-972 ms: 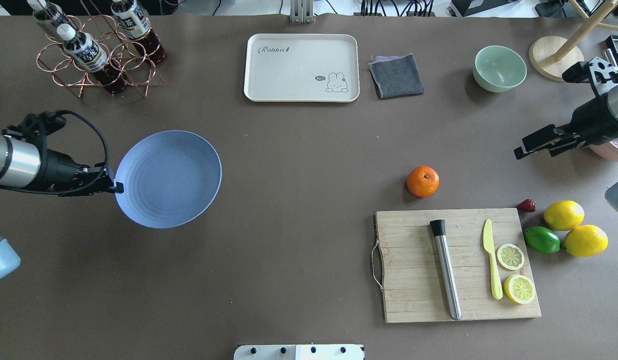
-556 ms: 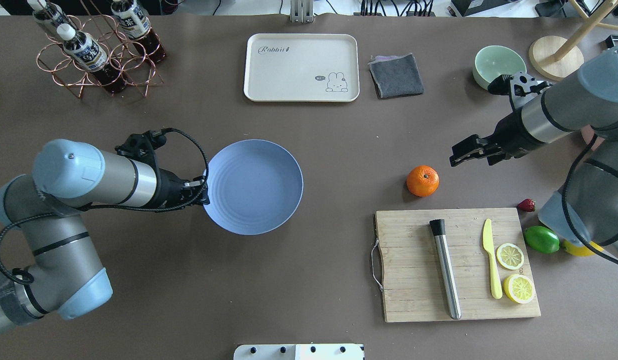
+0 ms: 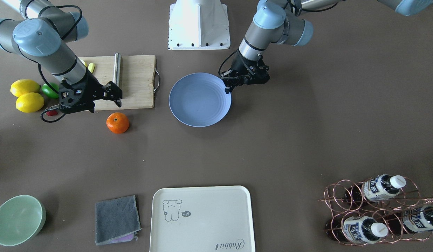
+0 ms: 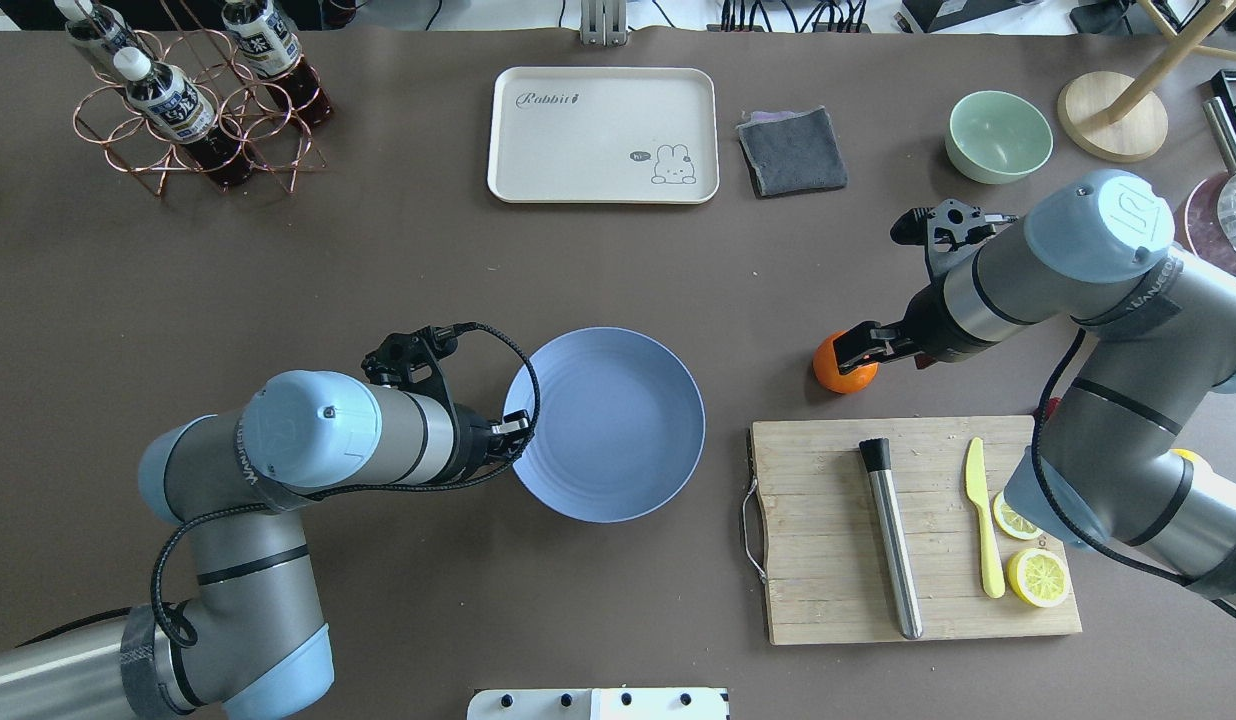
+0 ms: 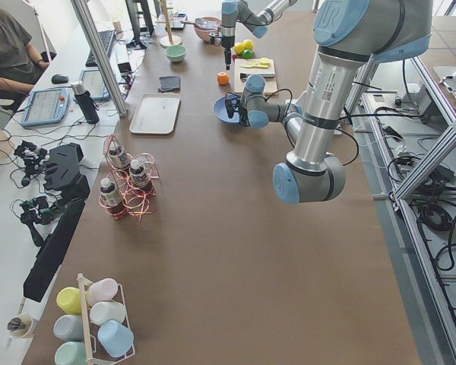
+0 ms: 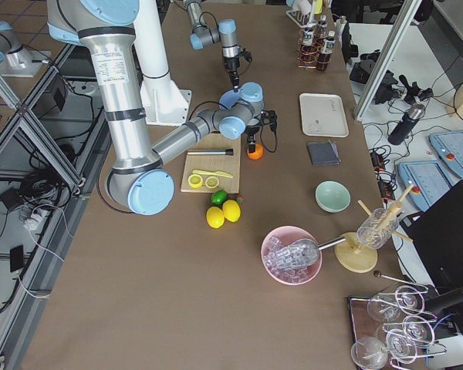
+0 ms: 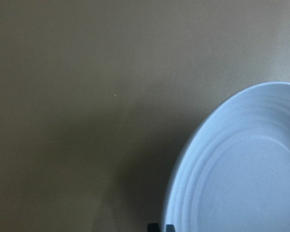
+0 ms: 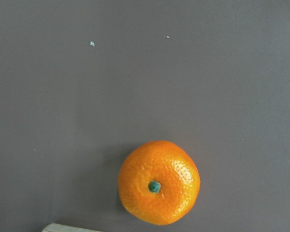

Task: Pick orange to plate
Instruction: 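Grasp the orange mandarin with the right gripper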

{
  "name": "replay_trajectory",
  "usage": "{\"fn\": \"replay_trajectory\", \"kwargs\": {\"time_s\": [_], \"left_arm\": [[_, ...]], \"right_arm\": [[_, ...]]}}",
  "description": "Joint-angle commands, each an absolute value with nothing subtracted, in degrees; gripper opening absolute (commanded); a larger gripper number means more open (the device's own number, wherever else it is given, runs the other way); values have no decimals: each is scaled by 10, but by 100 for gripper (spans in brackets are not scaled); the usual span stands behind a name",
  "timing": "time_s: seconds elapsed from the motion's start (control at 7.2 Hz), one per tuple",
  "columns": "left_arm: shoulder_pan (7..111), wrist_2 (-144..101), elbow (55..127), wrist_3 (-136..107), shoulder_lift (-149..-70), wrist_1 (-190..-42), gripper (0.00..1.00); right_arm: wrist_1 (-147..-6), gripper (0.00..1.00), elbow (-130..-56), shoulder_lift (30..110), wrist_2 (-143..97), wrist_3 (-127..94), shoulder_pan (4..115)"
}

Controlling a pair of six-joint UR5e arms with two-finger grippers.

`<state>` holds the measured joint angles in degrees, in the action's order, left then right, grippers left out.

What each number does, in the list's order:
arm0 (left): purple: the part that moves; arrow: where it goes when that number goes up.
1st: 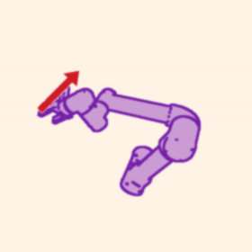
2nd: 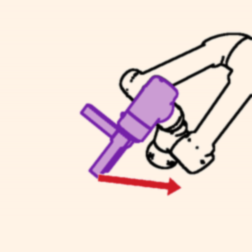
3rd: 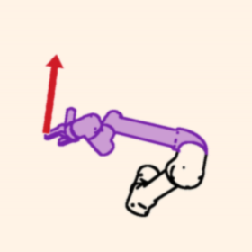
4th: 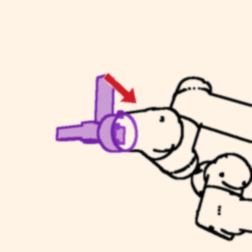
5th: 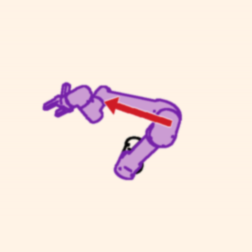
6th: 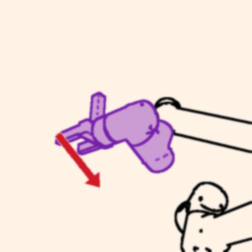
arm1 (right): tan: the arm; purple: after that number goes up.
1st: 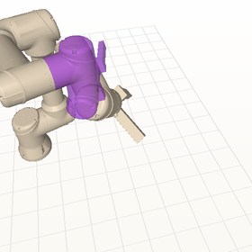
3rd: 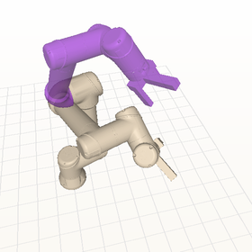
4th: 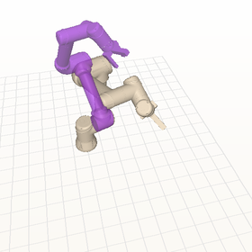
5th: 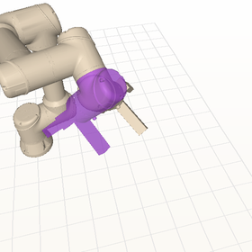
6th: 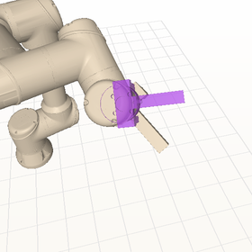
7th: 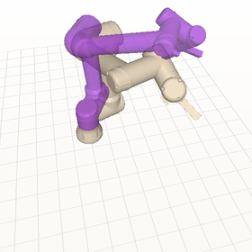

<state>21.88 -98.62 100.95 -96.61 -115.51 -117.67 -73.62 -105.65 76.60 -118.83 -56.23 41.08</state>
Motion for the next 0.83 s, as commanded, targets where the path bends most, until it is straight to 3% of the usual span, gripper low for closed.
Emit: {"fn": "replay_trajectory", "kwargs": {"time_s": [0.0, 0.14, 0.28, 0.42, 0.69], "left_arm": [[214, -977, 1001, -967, -1165, -1173, 0], [214, -977, 1001, -966, -1165, -1173, 11], [214, -977, 1000, -965, -1165, -1173, 88], [214, -977, 1000, -965, -1165, -1173, 96], [213, -976, 999, -965, -1166, -1173, 96]], "right_arm": [[-785, 99, -1055, 747, -1152, -570, 387], [-786, 99, -1047, 749, -1145, -562, 386], [-785, 99, -1023, 740, -1129, -551, 387], [-786, 98, -1008, 726, -1126, -546, 389], [-787, 98, -1003, 715, -1128, -551, 390]]}}
